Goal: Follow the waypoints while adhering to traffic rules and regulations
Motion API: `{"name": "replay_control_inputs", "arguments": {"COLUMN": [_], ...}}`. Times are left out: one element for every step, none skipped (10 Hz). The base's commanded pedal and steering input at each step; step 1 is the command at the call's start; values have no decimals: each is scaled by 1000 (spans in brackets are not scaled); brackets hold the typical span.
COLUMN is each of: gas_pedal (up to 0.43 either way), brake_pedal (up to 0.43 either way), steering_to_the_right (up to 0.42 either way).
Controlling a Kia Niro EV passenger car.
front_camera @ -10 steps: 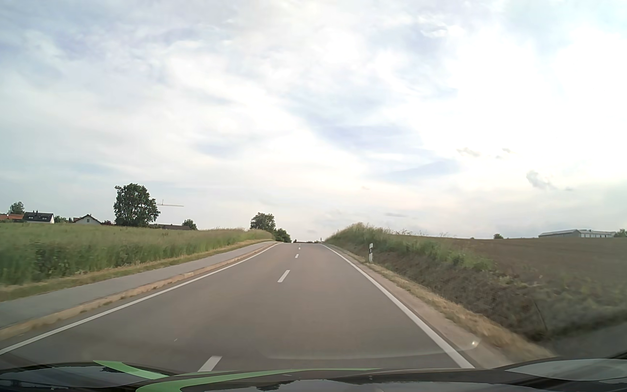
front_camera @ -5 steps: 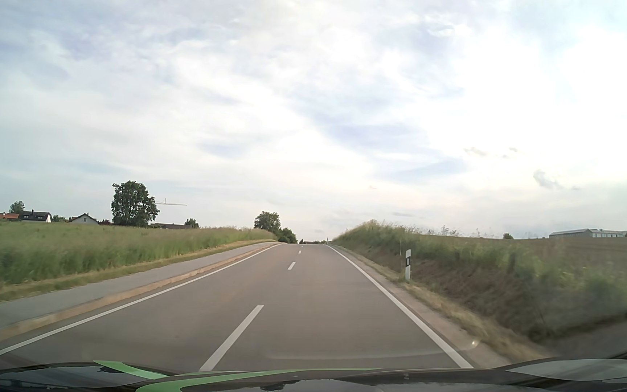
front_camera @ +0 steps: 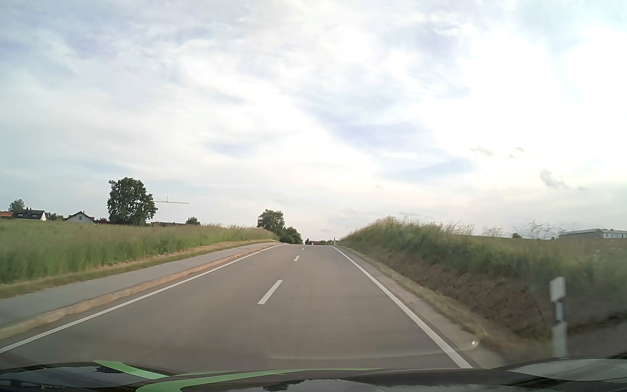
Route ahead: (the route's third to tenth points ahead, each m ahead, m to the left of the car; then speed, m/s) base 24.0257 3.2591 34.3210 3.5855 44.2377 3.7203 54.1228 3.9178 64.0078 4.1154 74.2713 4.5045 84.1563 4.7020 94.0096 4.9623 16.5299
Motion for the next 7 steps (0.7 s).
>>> {"name": "replay_control_inputs", "arguments": {"gas_pedal": [299,299,299,299,299,299,299], "brake_pedal": [0,0,0,0,0,0,0], "steering_to_the_right": [-9,-9,-9,-6,-5,-5,-5]}}
